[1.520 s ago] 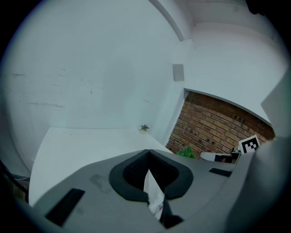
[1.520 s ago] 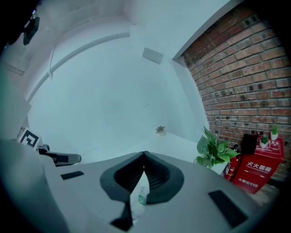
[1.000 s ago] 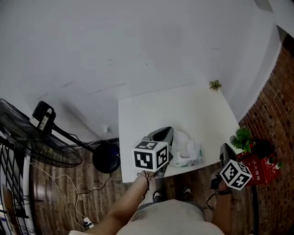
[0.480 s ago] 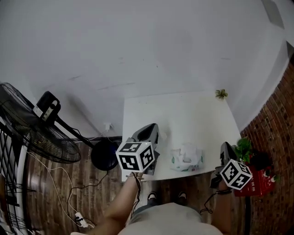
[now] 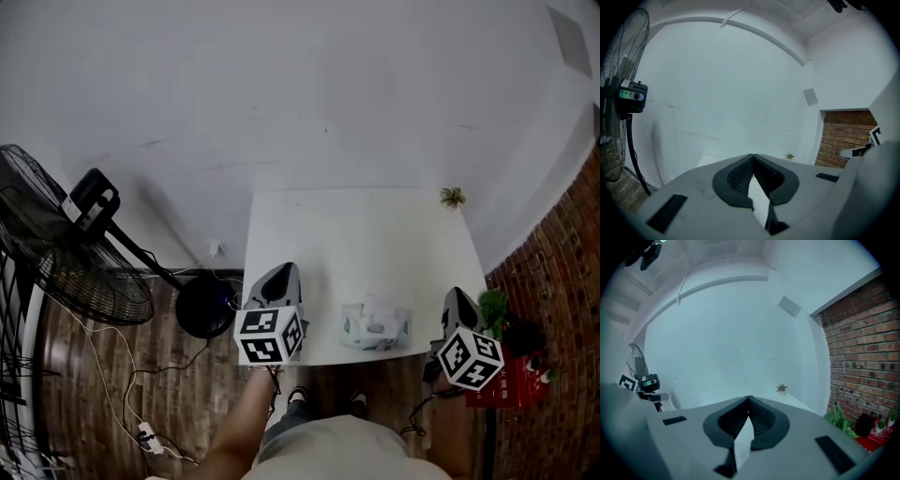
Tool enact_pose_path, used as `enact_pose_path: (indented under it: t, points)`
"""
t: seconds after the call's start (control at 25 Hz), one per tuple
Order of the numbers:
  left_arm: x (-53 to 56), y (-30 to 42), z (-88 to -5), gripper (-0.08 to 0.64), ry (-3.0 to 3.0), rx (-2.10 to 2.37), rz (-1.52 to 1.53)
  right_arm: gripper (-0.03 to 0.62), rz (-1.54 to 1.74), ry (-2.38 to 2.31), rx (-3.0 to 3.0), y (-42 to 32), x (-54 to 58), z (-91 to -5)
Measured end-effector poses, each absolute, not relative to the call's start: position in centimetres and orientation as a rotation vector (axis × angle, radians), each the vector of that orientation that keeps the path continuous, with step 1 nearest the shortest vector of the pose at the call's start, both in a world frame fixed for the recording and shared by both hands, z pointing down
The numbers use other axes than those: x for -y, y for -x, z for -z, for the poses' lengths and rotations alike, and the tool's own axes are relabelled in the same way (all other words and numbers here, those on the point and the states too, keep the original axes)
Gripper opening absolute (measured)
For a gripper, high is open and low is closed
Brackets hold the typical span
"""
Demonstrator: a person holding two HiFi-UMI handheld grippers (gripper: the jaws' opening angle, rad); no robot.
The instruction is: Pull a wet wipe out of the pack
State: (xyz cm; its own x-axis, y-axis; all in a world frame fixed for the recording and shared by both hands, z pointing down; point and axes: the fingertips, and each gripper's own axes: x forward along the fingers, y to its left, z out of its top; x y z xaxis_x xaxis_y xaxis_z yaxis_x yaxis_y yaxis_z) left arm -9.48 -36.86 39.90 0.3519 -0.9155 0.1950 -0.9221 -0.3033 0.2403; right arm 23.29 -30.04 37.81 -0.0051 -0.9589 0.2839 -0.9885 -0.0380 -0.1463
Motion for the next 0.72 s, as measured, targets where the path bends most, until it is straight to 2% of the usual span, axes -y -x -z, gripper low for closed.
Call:
enact_pose_path:
  t: [0.32,0.72]
  points:
    - [37.0,9.6,-39.3,0.011,-2.310,1.627,-0.014,0.000,-0.365,-2.163,2.072,-23.6,29.6,-37.1]
    - [36.6,8.7,-38.4,0.011,-2.343,1.598,-0.028,0.000,-0.406,-2.174,2.100,-23.9,29.6,-37.4]
